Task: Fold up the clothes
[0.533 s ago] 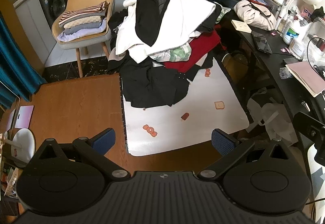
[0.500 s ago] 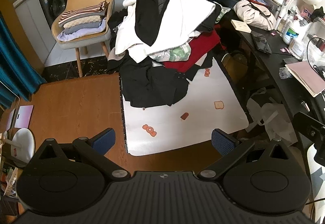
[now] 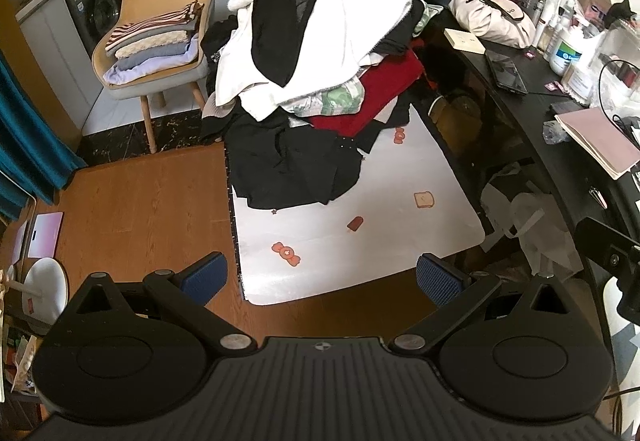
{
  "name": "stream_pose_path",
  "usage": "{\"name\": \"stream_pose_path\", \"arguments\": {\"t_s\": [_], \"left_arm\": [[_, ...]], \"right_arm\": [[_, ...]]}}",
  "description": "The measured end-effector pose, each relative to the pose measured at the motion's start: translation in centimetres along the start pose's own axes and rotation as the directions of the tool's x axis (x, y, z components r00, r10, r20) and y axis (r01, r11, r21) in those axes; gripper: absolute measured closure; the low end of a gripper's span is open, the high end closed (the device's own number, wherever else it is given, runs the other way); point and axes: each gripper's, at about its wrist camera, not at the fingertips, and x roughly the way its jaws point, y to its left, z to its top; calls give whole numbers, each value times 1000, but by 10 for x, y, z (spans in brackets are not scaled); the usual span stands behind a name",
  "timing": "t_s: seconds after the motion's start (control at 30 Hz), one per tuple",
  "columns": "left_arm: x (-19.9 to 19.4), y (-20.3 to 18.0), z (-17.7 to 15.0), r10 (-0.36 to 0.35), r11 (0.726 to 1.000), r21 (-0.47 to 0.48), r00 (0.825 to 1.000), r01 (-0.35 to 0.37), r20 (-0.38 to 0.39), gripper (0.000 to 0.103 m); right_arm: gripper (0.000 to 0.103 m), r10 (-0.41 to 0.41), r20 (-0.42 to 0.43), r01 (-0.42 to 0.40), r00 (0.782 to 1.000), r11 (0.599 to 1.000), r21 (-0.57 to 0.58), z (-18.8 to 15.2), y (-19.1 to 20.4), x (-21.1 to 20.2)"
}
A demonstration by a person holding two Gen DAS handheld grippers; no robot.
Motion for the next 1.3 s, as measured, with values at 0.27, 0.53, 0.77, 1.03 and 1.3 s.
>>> {"name": "stream_pose_path", "arguments": {"t_s": [0.27,0.53,0.77,1.03,1.3], "left_arm": [[2,-9,5,8,1000,16,1000,-8,-4,0],[1,-6,6,10,1000,0,1000,-10,-2,0],[1,-2,9,10,1000,-21,1000,-10,-13,0],[-3,-3,10,12,1000,-11,1000,-13,-5,0],[-6,-4,10,14,1000,-11,1000,-14,1,0]], "right_arm": [[1,-7,-7,7,1000,1000,1,2,-7,4],[1,-8,-22,8,1000,1000,1,4,-14,9],[1,-4,-36,4,999,1000,5,4,-15,11],[1,2,-43,-2,999,1000,17,5,-16,11],[1,8,-46,-7,999,1000,17,6,-17,11]]}}
